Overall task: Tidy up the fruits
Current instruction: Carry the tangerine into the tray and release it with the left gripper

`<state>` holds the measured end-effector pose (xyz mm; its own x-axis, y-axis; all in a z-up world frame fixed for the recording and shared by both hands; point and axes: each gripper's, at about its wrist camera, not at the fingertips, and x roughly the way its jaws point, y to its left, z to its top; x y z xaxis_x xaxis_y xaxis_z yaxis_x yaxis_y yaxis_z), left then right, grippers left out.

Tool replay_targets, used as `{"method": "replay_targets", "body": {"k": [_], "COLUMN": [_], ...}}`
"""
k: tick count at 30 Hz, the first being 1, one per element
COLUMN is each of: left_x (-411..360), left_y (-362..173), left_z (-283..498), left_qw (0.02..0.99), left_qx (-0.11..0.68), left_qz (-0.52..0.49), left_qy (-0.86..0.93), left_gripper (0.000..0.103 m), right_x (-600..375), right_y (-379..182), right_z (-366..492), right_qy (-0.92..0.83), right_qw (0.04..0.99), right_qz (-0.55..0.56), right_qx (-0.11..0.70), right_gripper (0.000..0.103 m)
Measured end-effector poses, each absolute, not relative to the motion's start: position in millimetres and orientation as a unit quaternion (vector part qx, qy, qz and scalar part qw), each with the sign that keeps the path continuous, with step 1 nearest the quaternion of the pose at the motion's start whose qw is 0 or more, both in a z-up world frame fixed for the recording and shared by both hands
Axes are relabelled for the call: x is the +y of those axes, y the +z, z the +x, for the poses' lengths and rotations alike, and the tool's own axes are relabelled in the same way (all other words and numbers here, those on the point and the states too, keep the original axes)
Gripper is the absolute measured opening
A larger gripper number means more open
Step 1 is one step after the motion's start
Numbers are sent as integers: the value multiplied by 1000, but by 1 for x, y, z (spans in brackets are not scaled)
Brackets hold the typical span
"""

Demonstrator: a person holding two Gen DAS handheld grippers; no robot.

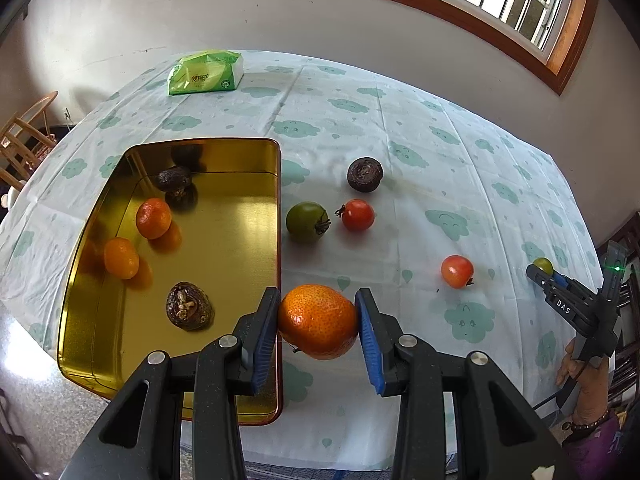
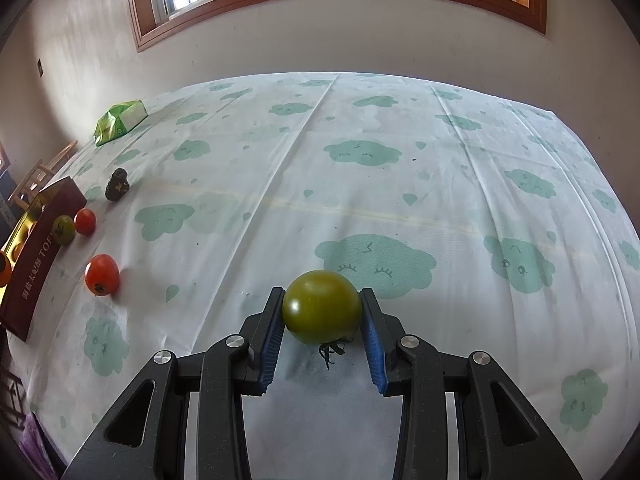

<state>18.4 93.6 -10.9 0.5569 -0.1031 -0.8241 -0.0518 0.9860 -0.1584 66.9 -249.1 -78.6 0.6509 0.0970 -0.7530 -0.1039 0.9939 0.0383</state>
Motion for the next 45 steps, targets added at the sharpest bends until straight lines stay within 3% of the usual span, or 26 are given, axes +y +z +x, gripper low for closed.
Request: {"method": "replay_targets", "body": {"k": [30, 45], "left_x": [209, 214], "left_y": [-46, -59], "left_z": [-2, 1], "left_qw": [860, 857], "left_qx": [489, 494], "left_qz": [-102, -97], "left_qy": [107, 114], "left_gripper": [35, 35], "right_x": [-248, -248], "right_y": [-79, -79], "right_z": [67, 68], "right_qy": [54, 50], "right_qw": [908, 908], "right_qz": [-7, -16], "right_qx": [415, 416], "right_gripper": [38, 38]}}
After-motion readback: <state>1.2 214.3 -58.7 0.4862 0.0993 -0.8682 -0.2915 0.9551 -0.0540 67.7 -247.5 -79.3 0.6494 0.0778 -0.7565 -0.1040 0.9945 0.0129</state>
